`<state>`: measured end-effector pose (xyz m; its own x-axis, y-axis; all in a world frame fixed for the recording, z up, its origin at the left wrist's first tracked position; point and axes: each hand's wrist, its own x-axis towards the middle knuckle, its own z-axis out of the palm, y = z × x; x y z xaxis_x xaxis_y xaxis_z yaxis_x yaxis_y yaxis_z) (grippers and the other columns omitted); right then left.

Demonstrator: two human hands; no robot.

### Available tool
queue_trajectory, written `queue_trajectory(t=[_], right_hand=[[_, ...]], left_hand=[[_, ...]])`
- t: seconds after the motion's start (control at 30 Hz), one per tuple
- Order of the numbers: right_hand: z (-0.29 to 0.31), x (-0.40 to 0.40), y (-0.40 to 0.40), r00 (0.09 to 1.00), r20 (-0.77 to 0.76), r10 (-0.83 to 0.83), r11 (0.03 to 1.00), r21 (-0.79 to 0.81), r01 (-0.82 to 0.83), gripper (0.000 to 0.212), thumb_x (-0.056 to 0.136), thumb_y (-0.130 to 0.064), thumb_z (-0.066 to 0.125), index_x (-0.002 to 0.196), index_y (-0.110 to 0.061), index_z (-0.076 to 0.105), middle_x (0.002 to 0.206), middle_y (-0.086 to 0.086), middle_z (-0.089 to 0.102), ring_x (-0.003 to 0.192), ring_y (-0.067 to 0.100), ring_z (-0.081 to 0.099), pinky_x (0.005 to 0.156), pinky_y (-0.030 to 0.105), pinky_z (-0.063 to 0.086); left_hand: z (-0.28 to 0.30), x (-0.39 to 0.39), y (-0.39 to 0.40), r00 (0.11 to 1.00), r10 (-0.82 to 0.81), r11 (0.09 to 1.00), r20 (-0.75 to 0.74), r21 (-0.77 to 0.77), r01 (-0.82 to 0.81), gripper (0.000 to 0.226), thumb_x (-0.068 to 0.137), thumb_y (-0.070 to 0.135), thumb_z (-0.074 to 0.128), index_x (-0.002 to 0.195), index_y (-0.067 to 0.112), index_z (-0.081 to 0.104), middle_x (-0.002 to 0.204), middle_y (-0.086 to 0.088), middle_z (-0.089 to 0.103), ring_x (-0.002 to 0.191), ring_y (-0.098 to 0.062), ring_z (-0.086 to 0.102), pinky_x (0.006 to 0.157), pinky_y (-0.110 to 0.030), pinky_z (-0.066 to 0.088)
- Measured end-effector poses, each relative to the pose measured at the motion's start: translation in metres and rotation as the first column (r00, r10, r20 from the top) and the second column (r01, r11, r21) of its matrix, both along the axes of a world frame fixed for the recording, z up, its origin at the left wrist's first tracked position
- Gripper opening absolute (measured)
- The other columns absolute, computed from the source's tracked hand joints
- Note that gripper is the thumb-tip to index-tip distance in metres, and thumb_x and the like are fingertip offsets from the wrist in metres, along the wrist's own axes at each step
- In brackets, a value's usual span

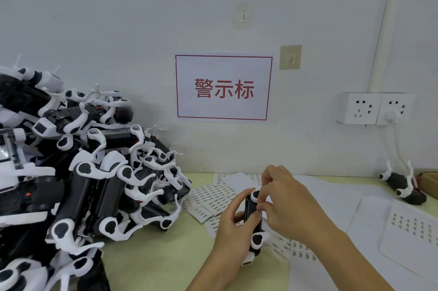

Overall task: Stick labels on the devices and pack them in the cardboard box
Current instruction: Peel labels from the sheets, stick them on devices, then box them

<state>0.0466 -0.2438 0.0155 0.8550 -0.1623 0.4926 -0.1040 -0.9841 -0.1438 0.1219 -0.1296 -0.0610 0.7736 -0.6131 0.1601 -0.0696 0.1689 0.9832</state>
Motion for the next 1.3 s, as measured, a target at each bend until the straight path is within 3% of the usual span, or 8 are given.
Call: queue_trajectory(t=[0.2,0.37,0.67,0.8,0.97,1.13,1.3], right_hand=[[0.000,0.000,0.003,0.999,0.009,-0.043,0.997,-0.063,0.043,0.012,0.087,-0.026,0.061,0.086,-0.026,0.074,0.095,-0.015,0.035,0.095,0.007,0.036,0.067,0.021,0.030],[0.001,0.000,0.004,0.997,0.024,-0.078,0.994,-0.070,0.080,0.014,0.087,-0.031,0.062,0.090,-0.029,0.076,0.094,-0.016,0.035,0.094,0.006,0.034,0.071,0.020,0.027],[0.002,0.002,0.007,0.981,0.005,-0.193,0.979,-0.060,0.193,0.014,0.087,-0.037,0.063,0.092,-0.033,0.076,0.102,-0.018,0.051,0.104,0.007,0.042,0.072,0.023,0.030],[0.002,0.003,0.007,0.973,-0.001,-0.233,0.970,-0.075,0.232,0.014,0.086,-0.039,0.063,0.090,-0.035,0.076,0.105,-0.017,0.057,0.106,0.010,0.043,0.082,0.027,0.031],[0.002,0.003,0.008,0.966,0.016,-0.260,0.960,-0.099,0.260,0.015,0.085,-0.044,0.064,0.089,-0.034,0.074,0.105,-0.017,0.057,0.105,0.009,0.044,0.090,0.029,0.029],[0.008,0.000,0.002,0.959,0.033,-0.280,0.955,-0.092,0.282,0.021,0.079,-0.055,0.071,0.079,-0.034,0.070,0.097,-0.017,0.052,0.098,0.008,0.046,0.090,0.029,0.028],[0.008,-0.006,-0.008,0.977,-0.045,-0.210,0.977,0.032,0.212,0.012,0.084,-0.045,0.072,0.084,-0.040,0.061,0.100,-0.019,0.045,0.101,0.006,0.046,0.090,0.028,0.032]], left_hand=[[0.002,-0.002,0.001,1.000,-0.001,1.000,0.004,0.006,0.001,0.043,0.095,0.015,0.065,0.114,0.054,0.065,0.104,-0.004,0.076,0.101,-0.020,0.072,0.092,-0.036,0.056],[0.003,-0.002,0.001,1.000,-0.003,1.000,0.003,-0.007,0.003,0.046,0.095,0.012,0.064,0.109,0.056,0.067,0.102,-0.002,0.077,0.097,-0.018,0.074,0.081,-0.025,0.056],[0.005,-0.003,0.002,1.000,-0.019,1.000,0.003,-0.024,0.019,0.049,0.096,0.011,0.062,0.108,0.058,0.066,0.099,0.002,0.077,0.092,-0.017,0.074,0.074,-0.020,0.055],[0.006,-0.004,0.002,1.000,-0.027,0.999,0.014,-0.031,0.028,0.049,0.096,0.010,0.062,0.108,0.057,0.066,0.098,0.001,0.078,0.092,-0.016,0.074,0.074,-0.020,0.055],[0.006,-0.004,0.003,0.999,-0.028,0.999,0.022,-0.027,0.029,0.050,0.095,0.007,0.060,0.110,0.054,0.067,0.099,-0.002,0.077,0.092,-0.018,0.074,0.076,-0.021,0.055],[0.006,-0.005,0.003,0.999,-0.039,0.999,0.019,-0.010,0.039,0.049,0.094,0.009,0.062,0.114,0.054,0.066,0.101,-0.005,0.077,0.094,-0.021,0.074,0.088,-0.033,0.058],[0.003,-0.002,0.005,0.995,-0.057,0.998,-0.080,-0.046,0.053,0.049,0.094,0.009,0.062,0.117,0.052,0.066,0.102,-0.005,0.077,0.094,-0.019,0.074,0.076,-0.024,0.056]])
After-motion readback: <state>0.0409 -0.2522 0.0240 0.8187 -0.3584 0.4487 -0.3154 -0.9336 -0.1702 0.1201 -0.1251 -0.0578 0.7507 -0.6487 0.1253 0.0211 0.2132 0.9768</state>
